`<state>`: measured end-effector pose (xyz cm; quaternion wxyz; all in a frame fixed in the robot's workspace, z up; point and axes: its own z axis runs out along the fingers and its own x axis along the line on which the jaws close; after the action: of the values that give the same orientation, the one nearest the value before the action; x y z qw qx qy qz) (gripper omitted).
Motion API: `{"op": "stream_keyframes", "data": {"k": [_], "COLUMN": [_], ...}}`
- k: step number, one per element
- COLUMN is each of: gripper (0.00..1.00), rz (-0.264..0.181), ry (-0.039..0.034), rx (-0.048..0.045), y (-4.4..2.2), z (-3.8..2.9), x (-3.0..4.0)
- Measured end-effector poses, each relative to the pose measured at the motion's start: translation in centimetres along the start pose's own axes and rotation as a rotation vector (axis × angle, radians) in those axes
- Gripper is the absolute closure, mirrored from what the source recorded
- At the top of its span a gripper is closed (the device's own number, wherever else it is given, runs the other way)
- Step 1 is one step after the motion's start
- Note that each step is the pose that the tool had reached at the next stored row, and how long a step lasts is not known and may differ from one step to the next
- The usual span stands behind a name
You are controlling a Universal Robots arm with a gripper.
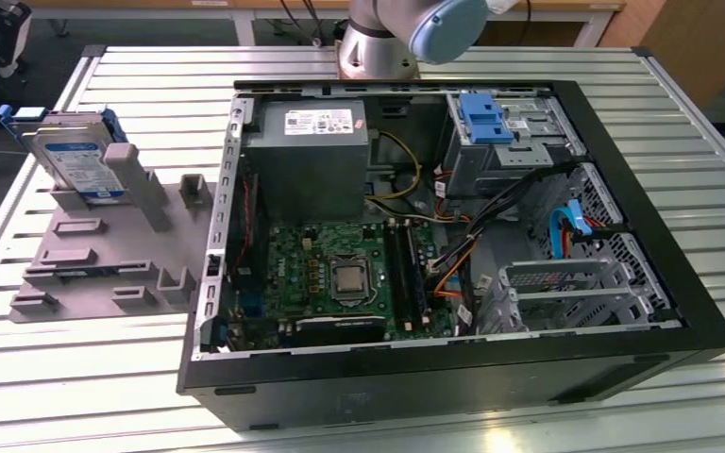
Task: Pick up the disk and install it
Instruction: 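Reach for the disk, then pick up the disk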
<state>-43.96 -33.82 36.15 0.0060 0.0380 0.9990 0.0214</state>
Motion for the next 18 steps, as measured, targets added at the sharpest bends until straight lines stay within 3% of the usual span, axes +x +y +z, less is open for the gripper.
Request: {"op": "stream_keyframes", "data": {"k": [14,18], "gripper": [0.89,0.89], "rz": [-0.005,-0.065], "ry": [0.0002,0.0027], "rx": [-0.0001,-0.0007], "y": [0.00,0.00], "z": [0.00,0.01], "x": [0.03,0.04]}}
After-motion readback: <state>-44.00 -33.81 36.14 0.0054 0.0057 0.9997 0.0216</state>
